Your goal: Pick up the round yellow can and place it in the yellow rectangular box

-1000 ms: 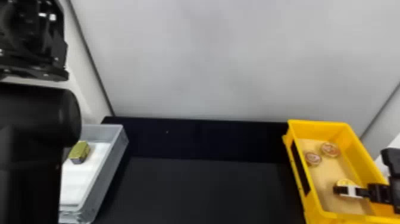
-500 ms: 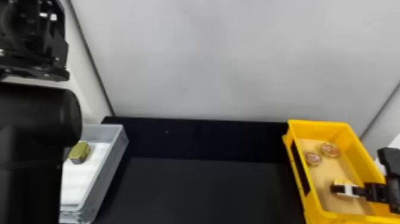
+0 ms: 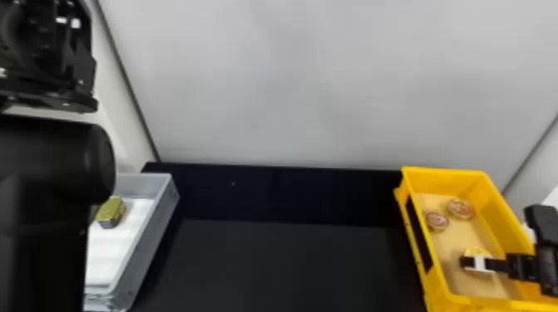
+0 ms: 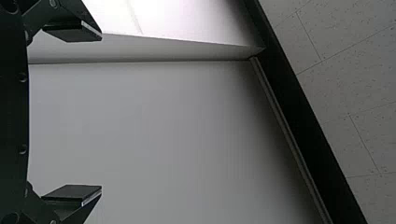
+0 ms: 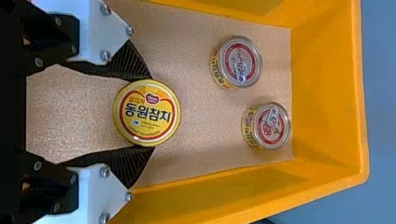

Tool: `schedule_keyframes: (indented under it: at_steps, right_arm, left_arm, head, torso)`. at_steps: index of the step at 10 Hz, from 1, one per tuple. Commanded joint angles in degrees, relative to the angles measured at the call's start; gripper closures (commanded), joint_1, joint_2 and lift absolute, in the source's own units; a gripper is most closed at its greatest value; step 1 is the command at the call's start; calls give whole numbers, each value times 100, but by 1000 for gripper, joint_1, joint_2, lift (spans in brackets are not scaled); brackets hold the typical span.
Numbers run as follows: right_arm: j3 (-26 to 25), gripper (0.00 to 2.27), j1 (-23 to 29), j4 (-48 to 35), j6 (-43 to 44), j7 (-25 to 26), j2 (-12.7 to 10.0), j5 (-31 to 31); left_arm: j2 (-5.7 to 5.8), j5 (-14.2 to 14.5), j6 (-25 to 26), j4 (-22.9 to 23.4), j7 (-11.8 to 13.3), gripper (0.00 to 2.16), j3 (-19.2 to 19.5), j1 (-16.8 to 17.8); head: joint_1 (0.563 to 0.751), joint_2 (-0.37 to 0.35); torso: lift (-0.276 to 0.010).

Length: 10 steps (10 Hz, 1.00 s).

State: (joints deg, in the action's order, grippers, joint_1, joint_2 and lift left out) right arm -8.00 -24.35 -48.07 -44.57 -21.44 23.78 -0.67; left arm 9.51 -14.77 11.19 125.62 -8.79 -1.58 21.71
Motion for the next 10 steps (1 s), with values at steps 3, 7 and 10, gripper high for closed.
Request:
schedule_keyframes:
  at_steps: [3,7,10]
  right_arm:
    - [88,111,0,-62,-89,96,-5,-118]
    - [132,157,220,-1627,-415,122,39,-118]
    - [106,137,484,-3534,-1320,474,48,-21]
  left_arm:
    - [-2,0,-2,7,0,125,9,-9]
    - [-19,0,24,24,0,125,62,-53]
    - [-19,0,42,60,0,125,97,-97]
  head:
    - [663,54]
    - [663,54]
    - [663,54]
  torso:
    - [-10]
    - [-10]
    - [-10]
